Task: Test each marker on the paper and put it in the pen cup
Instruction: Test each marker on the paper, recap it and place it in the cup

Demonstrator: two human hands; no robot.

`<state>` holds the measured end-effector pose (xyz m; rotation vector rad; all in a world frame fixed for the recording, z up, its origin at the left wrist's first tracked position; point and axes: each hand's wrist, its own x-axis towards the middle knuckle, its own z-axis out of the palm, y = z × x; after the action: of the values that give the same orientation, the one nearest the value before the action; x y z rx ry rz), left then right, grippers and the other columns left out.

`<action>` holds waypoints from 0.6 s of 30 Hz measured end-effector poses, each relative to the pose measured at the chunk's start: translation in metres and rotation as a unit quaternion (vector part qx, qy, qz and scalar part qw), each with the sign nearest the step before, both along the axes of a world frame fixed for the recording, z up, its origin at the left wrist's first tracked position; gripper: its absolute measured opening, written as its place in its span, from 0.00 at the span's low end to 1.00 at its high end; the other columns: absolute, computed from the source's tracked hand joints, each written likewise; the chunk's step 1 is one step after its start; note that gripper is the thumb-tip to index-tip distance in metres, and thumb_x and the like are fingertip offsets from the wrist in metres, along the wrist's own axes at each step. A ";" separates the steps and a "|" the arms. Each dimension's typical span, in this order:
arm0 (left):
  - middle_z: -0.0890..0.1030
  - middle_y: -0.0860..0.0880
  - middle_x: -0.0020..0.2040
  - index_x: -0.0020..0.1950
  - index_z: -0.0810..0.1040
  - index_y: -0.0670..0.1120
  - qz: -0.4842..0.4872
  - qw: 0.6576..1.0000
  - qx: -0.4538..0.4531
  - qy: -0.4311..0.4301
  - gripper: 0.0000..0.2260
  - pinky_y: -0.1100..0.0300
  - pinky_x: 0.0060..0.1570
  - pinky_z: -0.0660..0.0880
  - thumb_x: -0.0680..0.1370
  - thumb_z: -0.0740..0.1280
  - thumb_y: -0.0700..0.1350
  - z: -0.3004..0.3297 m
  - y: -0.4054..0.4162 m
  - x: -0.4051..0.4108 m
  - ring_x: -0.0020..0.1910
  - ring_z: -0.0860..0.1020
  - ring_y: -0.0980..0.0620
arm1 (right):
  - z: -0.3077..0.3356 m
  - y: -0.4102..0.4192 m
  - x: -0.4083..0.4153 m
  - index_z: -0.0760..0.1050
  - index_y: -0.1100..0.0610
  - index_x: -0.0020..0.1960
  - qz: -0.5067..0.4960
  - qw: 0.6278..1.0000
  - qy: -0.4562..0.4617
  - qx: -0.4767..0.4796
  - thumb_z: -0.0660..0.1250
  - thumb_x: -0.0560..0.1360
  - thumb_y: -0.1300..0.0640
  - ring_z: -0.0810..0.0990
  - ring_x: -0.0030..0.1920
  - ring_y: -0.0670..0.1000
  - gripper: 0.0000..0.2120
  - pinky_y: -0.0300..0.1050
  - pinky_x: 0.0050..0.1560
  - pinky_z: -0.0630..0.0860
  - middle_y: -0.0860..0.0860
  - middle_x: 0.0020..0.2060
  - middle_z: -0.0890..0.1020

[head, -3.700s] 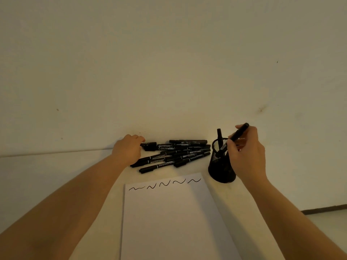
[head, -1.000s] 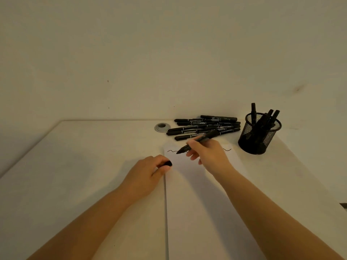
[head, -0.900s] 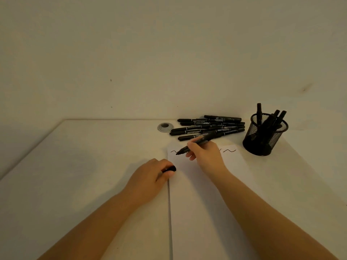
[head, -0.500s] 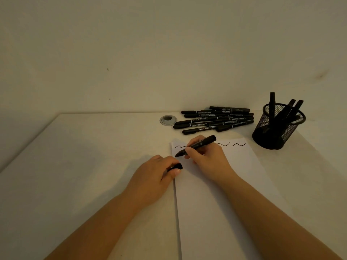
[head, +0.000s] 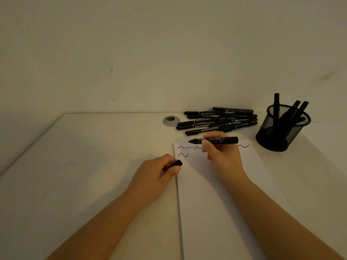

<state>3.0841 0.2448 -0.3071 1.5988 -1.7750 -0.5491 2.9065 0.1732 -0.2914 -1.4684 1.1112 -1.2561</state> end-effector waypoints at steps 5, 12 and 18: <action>0.80 0.60 0.37 0.43 0.74 0.61 0.009 1.000 0.007 0.016 0.04 0.65 0.37 0.71 0.76 0.64 0.51 -0.001 -0.002 0.000 0.35 0.75 0.60 | 0.005 0.007 -0.001 0.78 0.54 0.38 0.053 0.989 -0.110 0.085 0.62 0.77 0.58 0.71 0.23 0.46 0.10 0.36 0.23 0.67 0.50 0.24 0.78; 0.79 0.60 0.35 0.41 0.73 0.63 0.006 1.000 0.006 0.021 0.06 0.70 0.33 0.68 0.75 0.65 0.51 -0.001 -0.002 0.001 0.33 0.73 0.61 | 0.009 0.011 0.003 0.77 0.56 0.36 0.097 0.981 -0.119 0.115 0.60 0.77 0.60 0.70 0.22 0.48 0.13 0.36 0.22 0.66 0.52 0.22 0.76; 0.78 0.64 0.35 0.43 0.75 0.63 -0.005 0.999 0.001 0.037 0.06 0.70 0.33 0.67 0.75 0.66 0.50 0.000 -0.001 0.001 0.31 0.72 0.60 | 0.008 0.015 0.004 0.77 0.56 0.38 0.156 0.977 -0.098 0.109 0.60 0.77 0.61 0.69 0.22 0.48 0.12 0.36 0.21 0.65 0.53 0.24 0.77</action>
<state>3.0849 0.2440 -0.3070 1.5520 -1.7278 -0.6077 2.9109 0.1885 -0.2832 -1.2649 0.8214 -1.0008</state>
